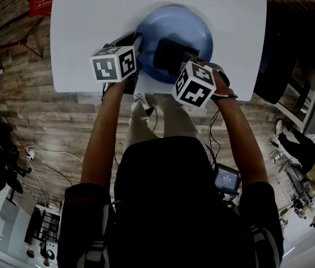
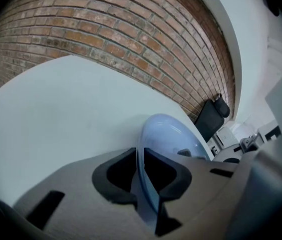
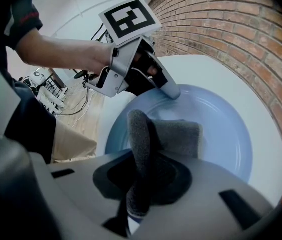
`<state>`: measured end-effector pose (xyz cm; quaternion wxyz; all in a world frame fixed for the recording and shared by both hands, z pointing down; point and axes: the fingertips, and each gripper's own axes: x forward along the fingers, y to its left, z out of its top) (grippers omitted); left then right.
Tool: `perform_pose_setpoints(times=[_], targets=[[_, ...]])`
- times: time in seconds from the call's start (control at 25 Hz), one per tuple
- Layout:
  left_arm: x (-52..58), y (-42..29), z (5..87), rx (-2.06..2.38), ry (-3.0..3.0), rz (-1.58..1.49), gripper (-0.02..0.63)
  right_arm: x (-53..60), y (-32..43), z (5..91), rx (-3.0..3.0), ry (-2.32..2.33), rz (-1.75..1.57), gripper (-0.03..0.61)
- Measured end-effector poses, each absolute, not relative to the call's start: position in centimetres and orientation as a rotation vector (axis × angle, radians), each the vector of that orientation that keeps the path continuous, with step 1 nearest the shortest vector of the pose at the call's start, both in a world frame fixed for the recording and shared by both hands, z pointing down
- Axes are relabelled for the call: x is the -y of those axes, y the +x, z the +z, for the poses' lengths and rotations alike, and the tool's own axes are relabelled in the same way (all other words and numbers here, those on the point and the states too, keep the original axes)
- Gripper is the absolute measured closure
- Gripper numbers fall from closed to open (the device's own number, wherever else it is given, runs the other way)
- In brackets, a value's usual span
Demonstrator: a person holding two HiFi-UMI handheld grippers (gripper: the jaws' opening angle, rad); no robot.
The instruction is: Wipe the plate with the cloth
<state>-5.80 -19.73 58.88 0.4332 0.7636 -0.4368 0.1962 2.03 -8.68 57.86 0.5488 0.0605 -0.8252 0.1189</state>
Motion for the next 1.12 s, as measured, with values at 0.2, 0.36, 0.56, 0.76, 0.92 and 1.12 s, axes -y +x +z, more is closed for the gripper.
perform_pose_setpoints(times=[0.2, 0.36, 0.56, 0.76, 0.92, 1.12], targets=[[19.6, -5.3, 58.7, 1.031, 1.877, 0.464, 0.483, 8.7, 1.9, 57.7, 1.959, 0.152, 0.278, 0.520], [19.5, -5.5, 58.6, 1.025, 1.863, 0.428, 0.467, 8.7, 1.9, 57.7, 1.959, 0.155, 0.270, 0.520], [19.3, -5.8, 58.5, 1.029, 1.864, 0.403, 0.450, 8.8, 2.0, 57.6, 1.964, 0.166, 0.267, 0.520], [19.3, -6.4, 57.8, 1.055, 1.888, 0.393, 0.445, 9.1, 2.0, 57.0, 1.988, 0.196, 0.282, 0.520], [19.1, -7.2, 56.3, 1.072, 1.926, 0.387, 0.443, 9.5, 1.7, 56.2, 2.009, 0.232, 0.279, 0.520], [19.0, -7.9, 54.1, 1.094, 1.971, 0.368, 0.443, 10.6, 1.6, 54.7, 2.054, 0.319, 0.279, 0.520]])
